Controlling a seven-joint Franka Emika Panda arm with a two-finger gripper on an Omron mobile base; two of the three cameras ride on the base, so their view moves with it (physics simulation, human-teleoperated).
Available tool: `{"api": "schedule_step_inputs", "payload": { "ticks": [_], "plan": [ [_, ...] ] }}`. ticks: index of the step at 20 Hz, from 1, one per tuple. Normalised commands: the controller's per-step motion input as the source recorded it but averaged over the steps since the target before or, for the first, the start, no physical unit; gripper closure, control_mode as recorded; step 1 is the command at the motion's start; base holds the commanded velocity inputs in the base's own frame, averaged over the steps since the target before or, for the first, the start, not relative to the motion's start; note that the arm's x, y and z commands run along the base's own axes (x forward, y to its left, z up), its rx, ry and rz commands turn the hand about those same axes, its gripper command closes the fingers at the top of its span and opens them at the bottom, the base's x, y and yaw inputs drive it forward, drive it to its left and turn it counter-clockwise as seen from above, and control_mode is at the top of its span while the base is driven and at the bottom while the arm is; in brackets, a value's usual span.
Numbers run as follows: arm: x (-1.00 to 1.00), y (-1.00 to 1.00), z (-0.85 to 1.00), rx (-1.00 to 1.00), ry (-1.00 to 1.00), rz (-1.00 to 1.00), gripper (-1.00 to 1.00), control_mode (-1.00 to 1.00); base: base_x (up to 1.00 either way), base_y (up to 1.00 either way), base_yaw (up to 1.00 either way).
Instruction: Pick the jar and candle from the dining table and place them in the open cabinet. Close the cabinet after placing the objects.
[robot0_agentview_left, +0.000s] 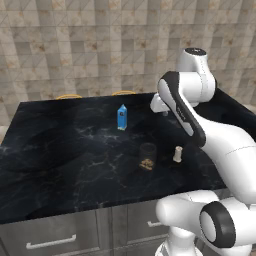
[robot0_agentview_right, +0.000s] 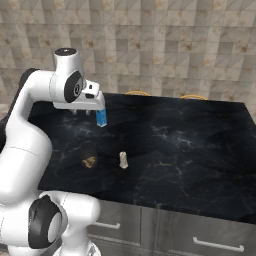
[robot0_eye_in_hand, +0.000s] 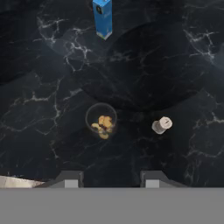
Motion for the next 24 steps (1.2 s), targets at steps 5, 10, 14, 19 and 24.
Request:
{"api": "schedule_step_inputs", "payload": {
  "ticks": [5, 10, 14, 19, 24],
  "plan": [
    [0.00, -0.01, 0.00, 0.00, 0.00, 0.00, -1.00, -1.00, 0.00, 0.00, 0.00],
    [0.04, 0.12, -0.22, 0.00, 0.05, -0.05, -1.00, -1.00, 0.00, 0.00, 0.00],
    [0.26, 0.01, -0.55, 0.00, 0.05, -0.04, -1.00, -1.00, 0.00, 0.00, 0.00],
    [0.28, 0.00, -0.59, -0.01, 0.09, -0.03, -1.00, -1.00, 0.00, 0.00, 0.00],
    [0.49, 0.00, -0.36, 0.00, 0.00, -0.01, -1.00, -1.00, 0.00, 0.00, 0.00]
  ]
}}
